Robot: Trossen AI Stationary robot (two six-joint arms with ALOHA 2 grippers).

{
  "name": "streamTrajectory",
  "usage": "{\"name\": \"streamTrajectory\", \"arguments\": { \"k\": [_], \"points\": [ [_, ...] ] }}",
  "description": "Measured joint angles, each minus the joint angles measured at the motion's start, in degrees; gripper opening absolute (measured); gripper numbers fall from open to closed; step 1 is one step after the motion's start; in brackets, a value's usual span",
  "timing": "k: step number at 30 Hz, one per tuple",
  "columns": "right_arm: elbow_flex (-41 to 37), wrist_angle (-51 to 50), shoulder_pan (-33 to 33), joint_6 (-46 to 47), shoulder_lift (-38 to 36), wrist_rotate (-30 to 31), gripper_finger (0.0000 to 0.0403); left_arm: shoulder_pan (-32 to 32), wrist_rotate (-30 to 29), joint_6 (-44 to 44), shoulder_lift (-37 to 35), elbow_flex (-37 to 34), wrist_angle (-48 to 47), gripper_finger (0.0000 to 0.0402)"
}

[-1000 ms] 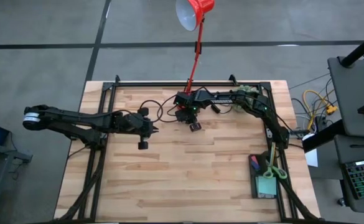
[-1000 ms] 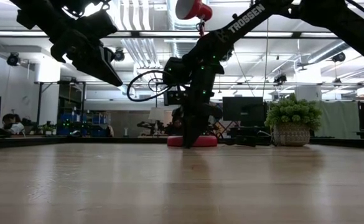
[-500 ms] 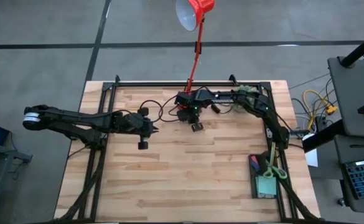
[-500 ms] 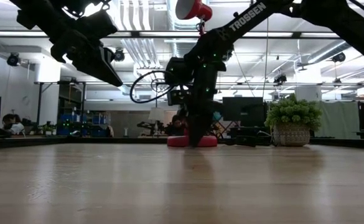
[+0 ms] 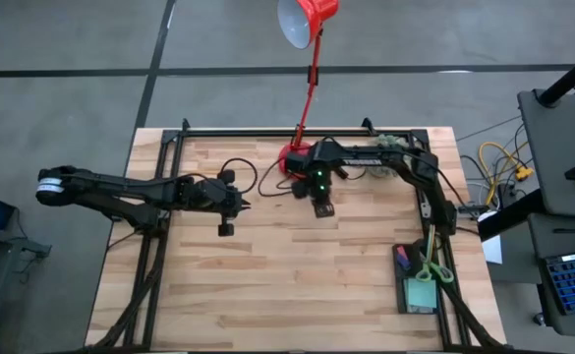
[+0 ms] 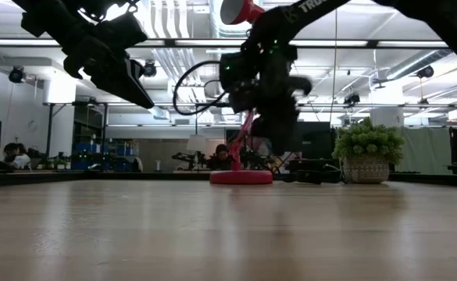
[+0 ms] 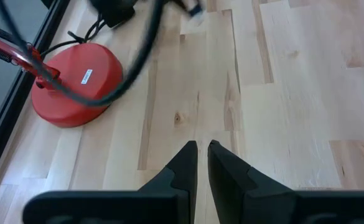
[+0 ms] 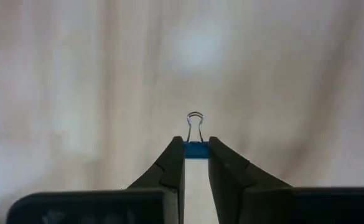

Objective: Pick and place office supplies into organizer
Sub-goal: Put the blue binder clip into the black desk organizer

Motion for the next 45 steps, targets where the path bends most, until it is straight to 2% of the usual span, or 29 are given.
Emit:
{"name": "streamTrajectory", "arguments": {
  "k": [5,11,16,21,27,29,36,45],
  "points": [
    [-2.22,-6.58,3.87,5.13,-3.10,-1.60,0.0039,0.00,0.00,0.00,0.00,0.00,0.00,0.0022],
    [-9.06,-6.58,9.91,13.56,-10.84,-1.73,0.0039,0.00,0.00,-0.02,0.02,0.00,-0.44,0.0022],
    [-19.72,-1.59,15.34,24.97,-21.74,-0.37,0.0039,-0.01,0.00,-0.02,0.02,0.00,-0.46,0.0022],
    [-32.73,6.23,20.91,40.51,-33.78,3.31,0.0042,0.00,0.00,-0.07,0.02,0.00,-0.44,0.0022],
    [-44.21,7.47,26.57,56.92,-44.61,8.70,0.0040,-0.01,0.00,-0.08,0.02,0.00,0.02,0.0022],
    [-47.44,8.37,27.83,61.26,-47.13,8.74,0.0039,-0.01,0.00,-0.10,0.02,0.00,0.14,0.0022],
    [-54.54,8.40,29.27,70.98,-51.37,5.29,0.0039,-0.01,0.01,-0.64,0.02,0.00,0.10,0.0022],
    [-56.77,5.81,29.62,72.29,-51.52,0.56,0.0039,0.00,0.01,-1.44,0.02,0.00,0.07,0.0022]
  ]
}}
